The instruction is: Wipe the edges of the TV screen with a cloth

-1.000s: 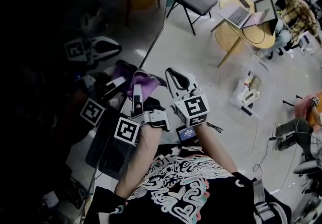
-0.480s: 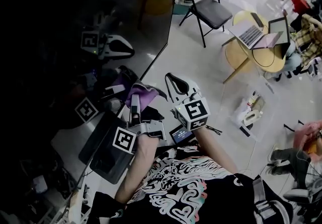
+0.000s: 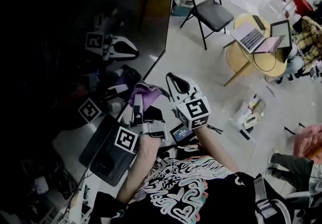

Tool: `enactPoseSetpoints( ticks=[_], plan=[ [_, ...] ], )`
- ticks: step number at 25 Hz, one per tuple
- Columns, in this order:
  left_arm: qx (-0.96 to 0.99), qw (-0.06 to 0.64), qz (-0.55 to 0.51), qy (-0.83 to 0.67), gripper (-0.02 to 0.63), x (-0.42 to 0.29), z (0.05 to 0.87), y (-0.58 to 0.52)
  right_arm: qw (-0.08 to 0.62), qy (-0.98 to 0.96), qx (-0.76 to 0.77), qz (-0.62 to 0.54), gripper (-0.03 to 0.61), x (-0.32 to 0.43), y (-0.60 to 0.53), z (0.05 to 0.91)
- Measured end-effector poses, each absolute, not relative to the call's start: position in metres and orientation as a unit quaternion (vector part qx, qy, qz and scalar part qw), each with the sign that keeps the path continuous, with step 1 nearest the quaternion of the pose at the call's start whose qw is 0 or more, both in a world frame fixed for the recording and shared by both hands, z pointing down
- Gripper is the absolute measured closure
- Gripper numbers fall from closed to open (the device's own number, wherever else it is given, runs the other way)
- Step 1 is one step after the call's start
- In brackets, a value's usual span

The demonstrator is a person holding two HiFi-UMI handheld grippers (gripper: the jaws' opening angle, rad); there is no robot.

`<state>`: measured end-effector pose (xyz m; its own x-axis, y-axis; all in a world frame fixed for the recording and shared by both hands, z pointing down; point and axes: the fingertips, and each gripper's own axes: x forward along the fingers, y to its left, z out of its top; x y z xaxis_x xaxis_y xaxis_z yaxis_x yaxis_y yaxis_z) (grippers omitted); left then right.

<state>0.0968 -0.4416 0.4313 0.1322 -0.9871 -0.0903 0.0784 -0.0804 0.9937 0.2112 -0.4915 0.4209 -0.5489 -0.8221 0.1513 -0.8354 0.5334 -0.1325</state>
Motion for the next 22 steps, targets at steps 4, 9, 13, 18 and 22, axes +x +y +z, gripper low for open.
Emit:
enactPoseSetpoints(
  ticks=[4, 9, 13, 18, 22],
  plan=[
    [0.537, 0.533, -0.502, -0.420, 0.546, 0.099, 0.431, -0.443, 0.035, -0.878, 0.469, 0.095, 0.543, 0.205, -0.494, 0.419],
    [0.536, 0.535, -0.501, -0.419, 0.548, 0.100, 0.431, -0.443, 0.036, -0.883, 0.460, 0.090, 0.543, 0.198, -0.492, 0.415],
    [0.534, 0.533, -0.507, -0.417, 0.547, 0.099, 0.431, -0.442, 0.041, -0.883, 0.459, 0.085, 0.543, 0.199, -0.490, 0.414],
    [0.532, 0.530, -0.516, -0.412, 0.546, 0.099, 0.430, -0.443, 0.042, -0.884, 0.459, 0.079, 0.543, 0.199, -0.488, 0.412],
    [0.533, 0.530, -0.517, -0.410, 0.546, 0.100, 0.429, -0.443, 0.046, -0.886, 0.456, 0.073, 0.543, 0.198, -0.486, 0.411]
  ],
)
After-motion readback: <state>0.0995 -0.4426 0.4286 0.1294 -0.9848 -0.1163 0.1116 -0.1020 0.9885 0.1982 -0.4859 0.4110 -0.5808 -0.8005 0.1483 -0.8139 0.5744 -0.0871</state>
